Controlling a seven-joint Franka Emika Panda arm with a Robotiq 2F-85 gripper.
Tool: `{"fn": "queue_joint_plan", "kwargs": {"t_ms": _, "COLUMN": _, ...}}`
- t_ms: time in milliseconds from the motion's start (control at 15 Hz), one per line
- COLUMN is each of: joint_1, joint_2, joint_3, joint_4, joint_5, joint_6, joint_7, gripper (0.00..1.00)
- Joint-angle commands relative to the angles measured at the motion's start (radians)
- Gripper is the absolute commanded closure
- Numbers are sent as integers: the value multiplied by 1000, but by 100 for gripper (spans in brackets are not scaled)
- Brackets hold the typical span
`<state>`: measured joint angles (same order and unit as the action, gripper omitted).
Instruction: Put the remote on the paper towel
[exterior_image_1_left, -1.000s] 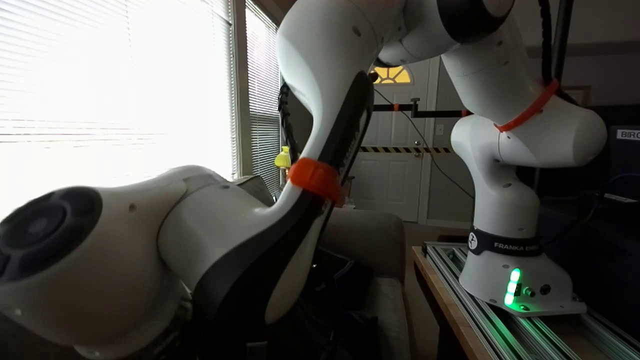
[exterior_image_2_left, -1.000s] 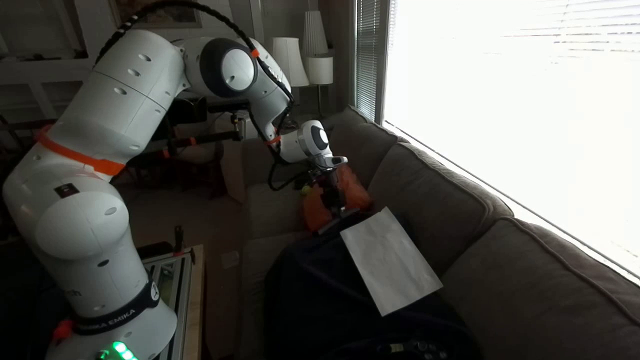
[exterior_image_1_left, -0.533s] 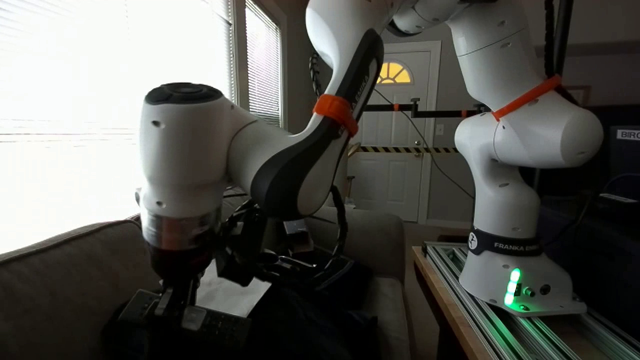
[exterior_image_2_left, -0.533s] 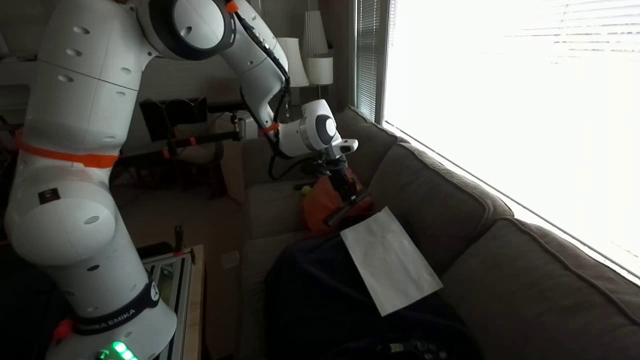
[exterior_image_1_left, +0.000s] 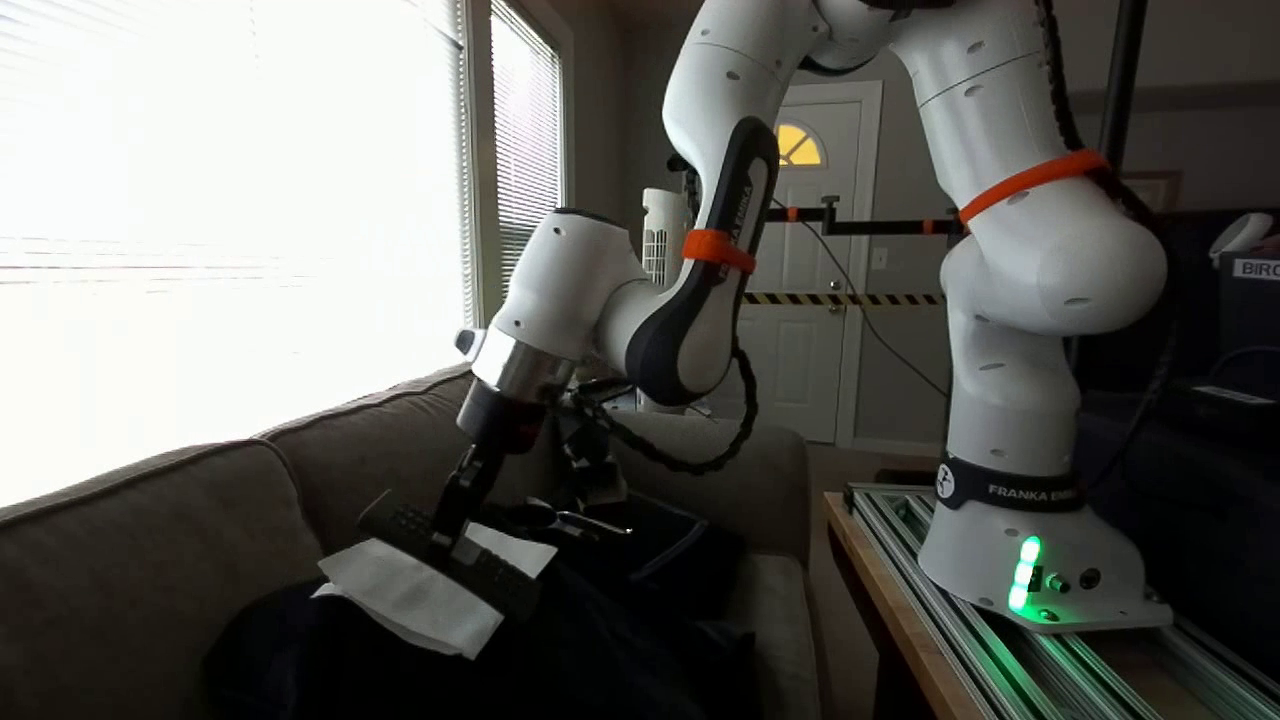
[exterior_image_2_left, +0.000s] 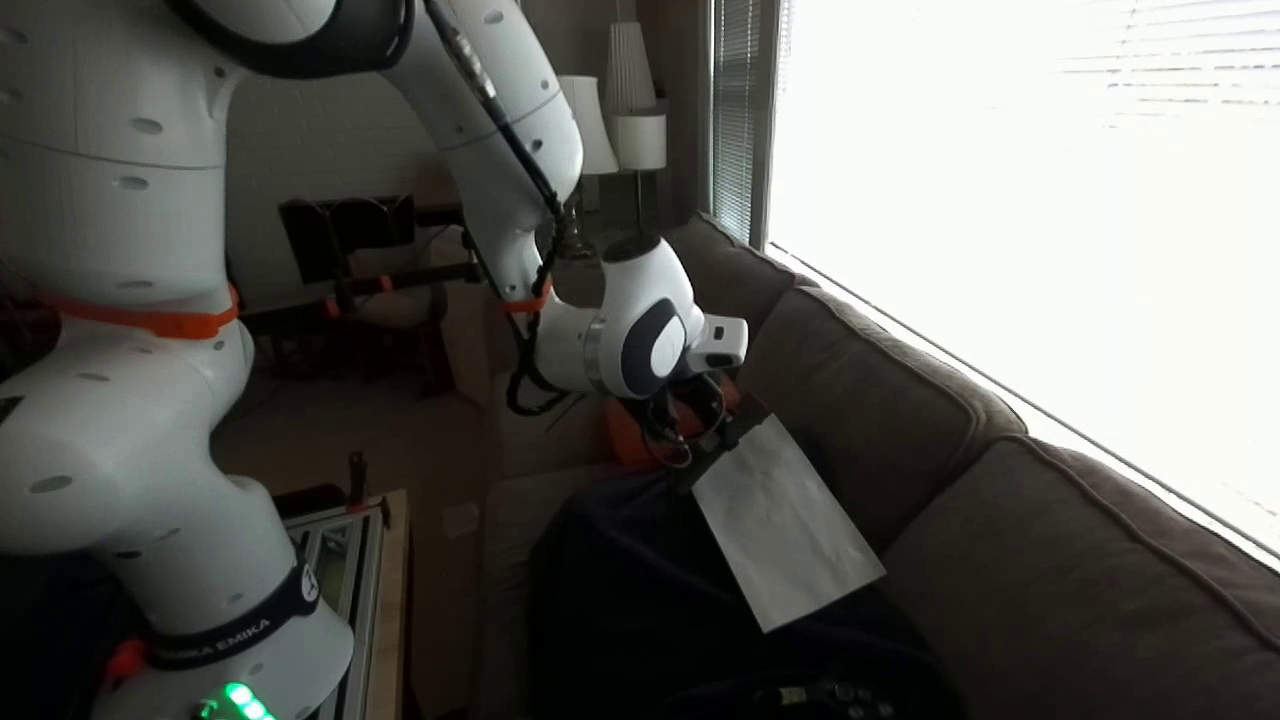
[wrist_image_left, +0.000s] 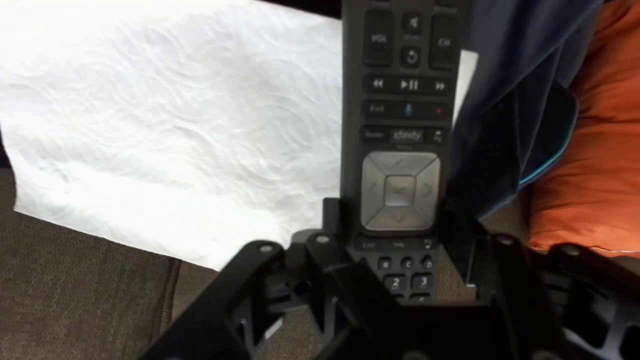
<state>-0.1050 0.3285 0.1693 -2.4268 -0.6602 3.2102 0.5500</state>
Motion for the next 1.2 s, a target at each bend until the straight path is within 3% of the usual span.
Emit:
{"fn": "queue_joint_plan", "kwargs": {"t_ms": 0, "joint_1": -275, "joint_2": 27, "joint_3": 137, "joint_4": -122, "joint_5": -45, "joint_6": 171, "joint_7": -147, "gripper": 73}}
{"fn": "queue_joint_plan", "kwargs": {"t_ms": 267, "joint_1": -588, "joint_2": 172, "joint_3": 332, "joint_4": -67, "joint_5": -271, "joint_6": 123, "joint_7": -165, "gripper": 73}}
{"fn": "queue_joint_plan", "kwargs": {"t_ms": 467, "joint_1": -812, "joint_2": 258, "joint_3": 531, "joint_4": -23, "joint_5": -359, "joint_6": 18, "joint_7": -205, "gripper": 73}}
{"fn": "queue_joint_plan", "kwargs": {"t_ms": 600, "joint_1": -962, "joint_2": 324, "joint_3": 683, "joint_4": -1, "joint_5": -321, "joint_6": -96, "joint_7": -310, "gripper": 73}}
{"fn": "queue_joint_plan", "kwargs": {"t_ms": 867, "joint_1": -1211, "joint_2": 437, "joint_3": 982, "joint_4": 78, "joint_5": -112, "joint_6": -408, "joint_7": -599, "gripper": 73}}
{"fn": "queue_joint_plan", "kwargs": {"t_ms": 1000, "joint_1": -1253, "joint_2": 431, "joint_3": 1068, "joint_4": 153, "joint_5": -2, "joint_6": -564, "joint_7": -723, "gripper": 73}}
{"fn": "queue_joint_plan", "kwargs": {"t_ms": 1133, "joint_1": -1257, "joint_2": 436, "joint_3": 1117, "joint_4": 249, "joint_5": 19, "joint_6": -719, "joint_7": -831, "gripper": 73}}
